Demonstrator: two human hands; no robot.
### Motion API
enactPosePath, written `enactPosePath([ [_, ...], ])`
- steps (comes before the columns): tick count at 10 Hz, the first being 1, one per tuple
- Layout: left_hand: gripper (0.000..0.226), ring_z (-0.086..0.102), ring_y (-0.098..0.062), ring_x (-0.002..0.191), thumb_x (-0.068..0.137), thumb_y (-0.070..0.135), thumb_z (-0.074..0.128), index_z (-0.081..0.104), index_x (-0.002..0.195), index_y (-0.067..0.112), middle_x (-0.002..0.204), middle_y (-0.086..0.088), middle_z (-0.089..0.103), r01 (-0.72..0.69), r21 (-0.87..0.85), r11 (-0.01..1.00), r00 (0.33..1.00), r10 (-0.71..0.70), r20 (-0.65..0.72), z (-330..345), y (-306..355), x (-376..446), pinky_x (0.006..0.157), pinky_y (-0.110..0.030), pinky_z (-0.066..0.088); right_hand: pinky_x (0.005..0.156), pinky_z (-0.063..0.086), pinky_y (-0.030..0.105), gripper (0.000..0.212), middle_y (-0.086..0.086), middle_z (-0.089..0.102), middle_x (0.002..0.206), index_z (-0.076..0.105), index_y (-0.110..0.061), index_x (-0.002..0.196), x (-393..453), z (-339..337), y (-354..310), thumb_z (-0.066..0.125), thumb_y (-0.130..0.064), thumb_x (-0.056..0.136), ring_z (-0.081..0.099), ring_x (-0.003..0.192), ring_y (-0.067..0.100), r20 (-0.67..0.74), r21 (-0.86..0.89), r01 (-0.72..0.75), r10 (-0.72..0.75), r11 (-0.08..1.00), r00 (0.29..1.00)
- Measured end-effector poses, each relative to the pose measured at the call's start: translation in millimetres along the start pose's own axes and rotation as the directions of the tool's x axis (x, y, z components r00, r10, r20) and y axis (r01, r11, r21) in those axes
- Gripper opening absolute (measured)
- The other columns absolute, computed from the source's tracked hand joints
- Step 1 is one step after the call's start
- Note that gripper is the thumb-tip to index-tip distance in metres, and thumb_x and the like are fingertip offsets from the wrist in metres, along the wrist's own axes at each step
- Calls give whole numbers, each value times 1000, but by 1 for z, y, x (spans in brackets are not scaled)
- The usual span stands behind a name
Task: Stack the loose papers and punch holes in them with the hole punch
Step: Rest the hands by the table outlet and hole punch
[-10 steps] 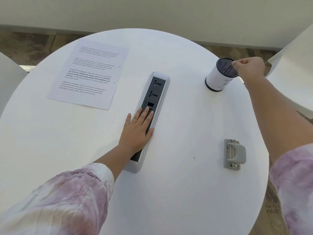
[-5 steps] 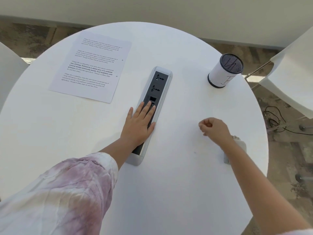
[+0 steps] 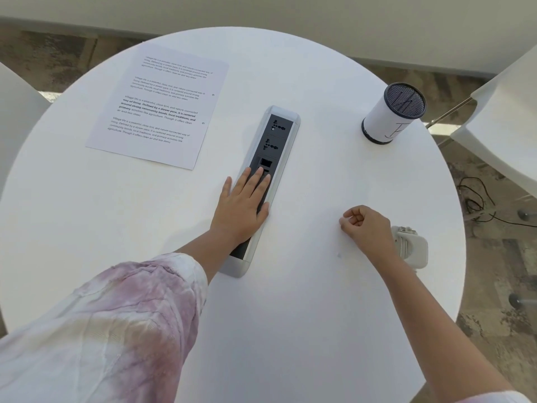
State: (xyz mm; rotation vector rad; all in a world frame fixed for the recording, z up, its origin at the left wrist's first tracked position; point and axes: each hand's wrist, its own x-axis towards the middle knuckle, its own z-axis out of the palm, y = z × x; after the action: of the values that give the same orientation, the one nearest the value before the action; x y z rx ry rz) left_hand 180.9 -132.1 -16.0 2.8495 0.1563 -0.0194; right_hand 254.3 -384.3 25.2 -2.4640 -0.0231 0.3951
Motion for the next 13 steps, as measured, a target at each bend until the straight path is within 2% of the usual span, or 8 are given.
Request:
enactPosePath([
  [2,61,11,-18,143,88,40,15,21,146,23,155,3,18,-4,-10,1000,1000,4,-17,-1,0,-1,114,-47,8,73,49,32,5,0,63,79,65,-16,83,2,2,-4,61,-18,82,58,79,17,-2,-109,37,-37,993,999],
  [5,62,10,-18,144,87,40,14,21,146,23,155,4,18,-1,-14,1000,1000,1,-17,-1,0,0,114,-47,8,68,39,28,15,8,64,92,64,-7,90,6,4,-7,53,-16,86,58,82,23,35,-286,99,-93,953,995],
  [6,61,11,-18,143,87,40,15,22,146,23,155,3,19,-2,-20,1000,1000,2,-23,-1,1,-1,114,-48,9,68,38,27,14,8,63,92,63,-7,91,5,5,-5,53,-16,87,56,80,21,33,-274,103,-98,956,995],
  [7,61,12,-19,143,87,40,15,22,146,22,155,3,19,-3,-17,1000,1000,2,-23,-1,1,0,114,-48,9,70,41,28,11,6,64,90,64,-10,88,5,3,-2,54,-16,87,53,78,16,37,-187,76,-71,979,997],
  [8,62,12,-19,143,87,40,14,22,145,22,154,3,20,-3,-23,1000,1000,2,-26,-2,1,0,114,-48,9,70,41,23,8,6,62,89,60,-16,87,6,1,0,56,-10,84,53,75,15,41,-113,69,-65,991,997],
  [9,62,13,-19,143,87,40,15,24,145,22,154,3,20,-4,-23,1000,1000,4,-26,-2,1,-1,114,-48,10,63,37,12,14,3,60,86,57,-16,89,6,-1,-1,59,-6,79,51,69,12,23,-79,71,-69,994,997],
  [11,60,16,-20,143,88,38,18,26,144,22,153,2,24,-7,-26,1000,999,6,-32,-1,1,0,113,-49,12,71,41,24,12,1,59,85,63,-10,92,5,0,-3,60,-13,81,53,74,13,42,-169,87,-81,982,996],
  [13,60,14,-19,143,88,39,17,24,145,22,154,2,22,-3,-26,1000,1000,2,-25,-1,1,0,113,-48,10,68,40,26,10,3,62,84,65,-6,89,6,-1,-8,57,-10,85,52,76,16,26,-227,101,-97,969,995],
])
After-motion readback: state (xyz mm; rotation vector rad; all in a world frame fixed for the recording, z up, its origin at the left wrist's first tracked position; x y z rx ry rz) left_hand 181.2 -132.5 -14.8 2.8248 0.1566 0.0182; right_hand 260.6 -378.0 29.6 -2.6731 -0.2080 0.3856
